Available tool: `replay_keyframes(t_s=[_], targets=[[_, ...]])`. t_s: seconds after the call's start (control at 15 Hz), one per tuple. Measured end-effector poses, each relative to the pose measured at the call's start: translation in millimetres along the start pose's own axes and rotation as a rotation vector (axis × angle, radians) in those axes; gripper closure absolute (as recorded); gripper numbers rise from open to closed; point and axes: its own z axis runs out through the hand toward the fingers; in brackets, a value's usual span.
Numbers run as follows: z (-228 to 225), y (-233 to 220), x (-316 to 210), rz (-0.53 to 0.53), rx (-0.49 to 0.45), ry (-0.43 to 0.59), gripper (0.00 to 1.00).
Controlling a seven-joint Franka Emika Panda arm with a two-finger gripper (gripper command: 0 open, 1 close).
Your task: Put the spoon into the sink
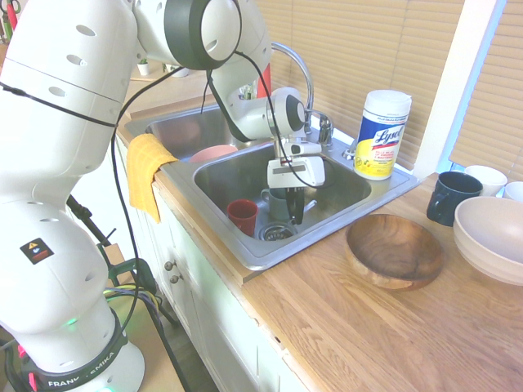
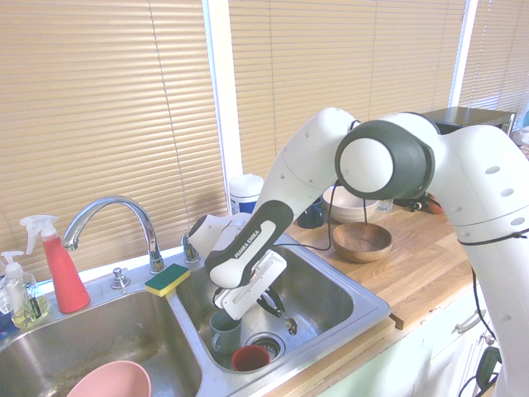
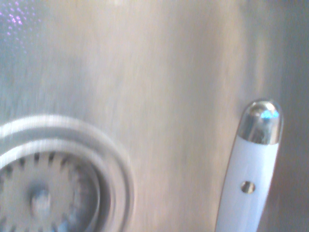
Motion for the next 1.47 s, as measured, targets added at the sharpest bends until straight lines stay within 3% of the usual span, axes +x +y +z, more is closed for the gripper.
replay_keyframes(t_s=[0.33,0.67,0.73,1.47], targets=[[39.2,-40.2,8.8,0.01,-0.004,0.035,1.0],[33.5,-57.3,13.3,0.007,0.024,0.102,1.0],[33.2,-57.9,14.0,0.008,0.031,0.107,0.0],[34.6,-37.5,3.3,0.058,0.073,0.176,0.0]])
